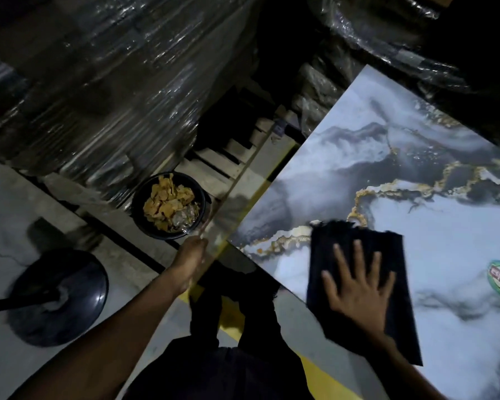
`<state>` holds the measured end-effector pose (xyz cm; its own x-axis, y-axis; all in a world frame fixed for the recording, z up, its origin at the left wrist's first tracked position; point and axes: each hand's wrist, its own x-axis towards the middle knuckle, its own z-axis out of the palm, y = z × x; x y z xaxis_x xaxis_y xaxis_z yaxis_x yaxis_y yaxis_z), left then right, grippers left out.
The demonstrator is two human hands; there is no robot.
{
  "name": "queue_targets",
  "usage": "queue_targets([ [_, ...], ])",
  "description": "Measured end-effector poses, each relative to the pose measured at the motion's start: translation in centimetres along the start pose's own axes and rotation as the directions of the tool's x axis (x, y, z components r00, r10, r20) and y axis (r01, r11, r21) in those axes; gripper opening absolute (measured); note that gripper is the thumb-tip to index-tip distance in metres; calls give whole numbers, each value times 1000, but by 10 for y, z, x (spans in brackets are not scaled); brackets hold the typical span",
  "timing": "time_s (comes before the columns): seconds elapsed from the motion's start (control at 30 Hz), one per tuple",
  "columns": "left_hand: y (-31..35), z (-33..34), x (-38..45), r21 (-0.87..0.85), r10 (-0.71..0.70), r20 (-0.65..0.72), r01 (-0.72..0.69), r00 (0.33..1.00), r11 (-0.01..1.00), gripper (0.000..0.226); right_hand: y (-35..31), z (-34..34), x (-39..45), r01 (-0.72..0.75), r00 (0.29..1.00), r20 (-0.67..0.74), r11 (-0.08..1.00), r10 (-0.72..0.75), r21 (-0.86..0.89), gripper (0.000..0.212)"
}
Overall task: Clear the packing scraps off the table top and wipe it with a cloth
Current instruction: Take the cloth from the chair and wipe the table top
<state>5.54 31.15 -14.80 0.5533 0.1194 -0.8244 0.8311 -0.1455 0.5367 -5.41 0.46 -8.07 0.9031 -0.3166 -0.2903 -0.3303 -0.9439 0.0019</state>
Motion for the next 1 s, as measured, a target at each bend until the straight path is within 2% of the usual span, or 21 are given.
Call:
queue_targets([
  [0.1,-19,-24,3,7,-102,-12,102,995,995,42,-2,-17,34,-182,983,37,981,180,74,65],
  [0.17,-27,-37,-2,25,-99,-17,100,995,995,33,-27,-25,62,-207,978,17,971,207,121,62],
  [0.2,-32,-41,-2,38,-101,-8,101,995,994,25,-46,-28,72,-184,983,4,975,185,124,61],
  [0.3,-40,-47,-9,20,-105,-14,105,994,994,27,-110,-24,81,-30,1000,-1,996,30,85,61],
  [0.4,-45,-48,-12,11,-139,-5,139,990,990,21,-154,-14,55,139,990,-26,987,-138,82,63],
  [0.47,-49,-50,-12,23,-167,15,166,986,986,28,-153,-5,26,216,976,-24,975,-216,43,62],
  [0.53,-51,-51,-11,33,-179,53,177,982,984,42,-130,4,-5,226,974,-34,974,-225,21,59],
  [0.63,-51,-49,-12,42,-175,95,172,980,984,48,-76,12,-39,45,998,-43,998,-43,39,60],
  [0.7,-49,-48,-17,25,-145,87,144,986,989,47,-45,9,-39,-99,995,-3,993,99,66,62],
  [0.77,-48,-46,-23,11,-126,70,126,990,992,43,-36,2,-23,-200,980,42,973,196,112,60],
  [0.83,-47,-44,-30,-4,-107,79,107,991,994,38,-52,-6,0,-241,970,22,959,240,151,60],
  [0.9,-48,-41,-34,-20,-103,80,105,991,994,36,-84,-10,21,-191,981,-13,971,195,143,61],
  [1.0,-48,-40,-39,-39,-114,95,118,989,992,31,-143,-14,39,28,999,-18,994,-27,102,59],
])
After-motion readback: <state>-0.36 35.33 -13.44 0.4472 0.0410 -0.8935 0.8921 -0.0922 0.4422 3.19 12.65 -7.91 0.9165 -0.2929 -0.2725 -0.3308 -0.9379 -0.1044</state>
